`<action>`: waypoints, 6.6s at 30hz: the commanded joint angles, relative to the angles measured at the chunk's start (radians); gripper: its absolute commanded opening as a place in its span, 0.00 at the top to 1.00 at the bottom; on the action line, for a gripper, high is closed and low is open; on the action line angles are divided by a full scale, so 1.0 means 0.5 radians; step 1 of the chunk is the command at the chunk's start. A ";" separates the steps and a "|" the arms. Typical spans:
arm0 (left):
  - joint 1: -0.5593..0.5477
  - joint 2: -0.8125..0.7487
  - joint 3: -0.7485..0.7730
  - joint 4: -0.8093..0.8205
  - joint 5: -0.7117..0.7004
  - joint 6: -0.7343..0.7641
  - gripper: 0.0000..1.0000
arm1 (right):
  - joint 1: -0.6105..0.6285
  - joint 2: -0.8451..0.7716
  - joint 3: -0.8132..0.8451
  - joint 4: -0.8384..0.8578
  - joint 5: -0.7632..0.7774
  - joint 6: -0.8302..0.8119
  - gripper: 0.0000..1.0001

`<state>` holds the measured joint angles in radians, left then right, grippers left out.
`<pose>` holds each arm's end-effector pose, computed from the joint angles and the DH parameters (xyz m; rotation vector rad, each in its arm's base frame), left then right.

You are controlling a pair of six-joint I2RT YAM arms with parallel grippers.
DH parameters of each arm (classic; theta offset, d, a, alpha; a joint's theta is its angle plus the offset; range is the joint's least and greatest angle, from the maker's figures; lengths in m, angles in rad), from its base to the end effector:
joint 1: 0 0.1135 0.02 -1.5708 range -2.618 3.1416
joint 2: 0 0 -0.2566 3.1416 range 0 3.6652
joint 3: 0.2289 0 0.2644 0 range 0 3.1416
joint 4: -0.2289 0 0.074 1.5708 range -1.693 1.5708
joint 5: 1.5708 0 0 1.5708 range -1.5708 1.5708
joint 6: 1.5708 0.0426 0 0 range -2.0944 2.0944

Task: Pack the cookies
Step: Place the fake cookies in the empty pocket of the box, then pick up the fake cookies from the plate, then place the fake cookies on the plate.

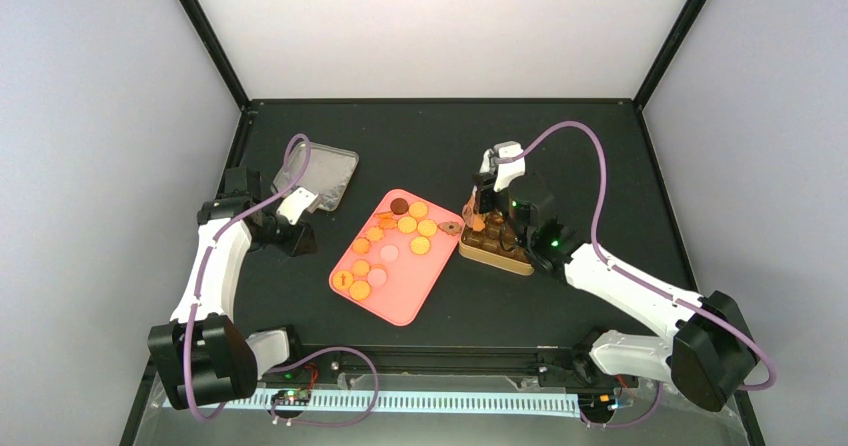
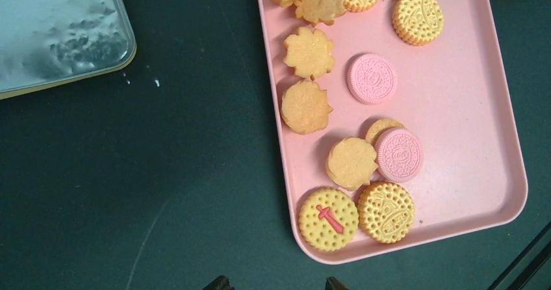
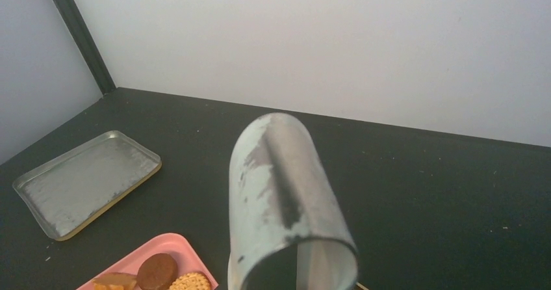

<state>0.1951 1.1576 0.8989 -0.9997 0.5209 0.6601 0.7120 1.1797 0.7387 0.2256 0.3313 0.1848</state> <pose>0.2154 0.0209 0.2350 0.7078 2.5138 -0.4624 0.2303 0.1805 0.2706 -0.2315 1.7727 0.3513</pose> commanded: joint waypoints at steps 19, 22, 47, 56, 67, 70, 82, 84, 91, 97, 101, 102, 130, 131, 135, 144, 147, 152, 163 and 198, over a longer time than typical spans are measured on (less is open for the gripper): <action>0.011 -0.021 0.037 -0.037 0.064 0.030 0.62 | -0.007 -0.134 -0.106 0.072 0.084 0.011 0.78; 0.010 -0.032 0.038 -0.040 0.066 0.033 0.62 | -0.009 -0.142 -0.049 0.060 0.099 -0.018 0.80; 0.009 -0.044 0.054 -0.055 0.080 0.039 0.62 | -0.003 -0.091 0.070 0.084 -0.210 0.035 0.77; 0.012 -0.043 0.049 -0.060 0.030 0.030 0.61 | 0.214 0.235 0.384 0.123 -0.241 -0.003 0.74; 0.015 -0.073 0.028 -0.041 -0.030 0.052 0.59 | 0.534 0.557 0.405 0.217 -0.113 -0.005 0.70; 0.015 -0.063 0.032 -0.039 -0.021 0.045 0.59 | 0.535 0.585 0.385 0.237 -0.093 0.001 0.68; 0.018 -0.102 0.004 -0.062 -0.041 0.055 0.58 | 0.532 0.974 0.914 0.197 -0.126 -0.129 0.66; 0.025 -0.112 0.004 -0.071 -0.048 0.064 0.58 | 0.531 1.074 1.019 0.187 -0.136 -0.158 0.66; 0.066 -0.127 0.003 -0.092 -0.051 0.121 0.58 | 0.478 1.316 1.276 0.085 -0.247 -0.219 0.66; 0.092 -0.108 -0.008 -0.093 -0.027 0.146 0.58 | 0.454 1.348 1.277 0.052 -0.393 -0.218 0.65; 0.108 -0.101 -0.010 -0.090 -0.028 0.152 0.58 | 0.452 1.383 1.285 0.030 -0.423 -0.211 0.64; 0.112 -0.105 -0.007 -0.091 -0.028 0.152 0.58 | 0.451 1.395 1.286 0.031 -0.423 -0.210 0.64; 0.167 -0.111 0.000 -0.124 0.013 0.170 0.59 | 0.370 1.468 1.460 -0.049 -0.429 -0.128 0.97; 0.165 -0.113 -0.002 -0.124 0.015 0.171 0.59 | 0.364 1.464 1.459 -0.048 -0.427 -0.127 0.98; 0.165 -0.113 0.000 -0.124 0.015 0.175 0.59 | 0.366 1.459 1.459 -0.038 -0.477 -0.138 0.86; 0.166 -0.108 0.013 -0.129 0.013 0.185 0.59 | 0.370 1.537 1.484 0.004 -0.536 -0.130 0.66; 0.165 -0.107 0.009 -0.131 0.008 0.186 0.59 | 0.369 1.559 1.468 0.010 -0.506 -0.129 0.63; 0.169 -0.101 0.009 -0.127 0.009 0.190 0.59 | 0.367 1.569 1.400 0.024 -0.463 -0.148 0.63; 0.169 -0.103 0.003 -0.127 0.007 0.190 0.59 | 0.370 1.565 1.253 0.059 -0.461 -0.116 0.65; 0.171 -0.088 0.043 -0.155 0.061 0.176 0.59 | 0.261 0.411 0.411 0.152 -0.305 0.004 0.95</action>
<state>0.2737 1.1084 0.8982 -1.0477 0.5240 0.7330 0.8562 1.4441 1.0100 0.2634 0.1520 0.1535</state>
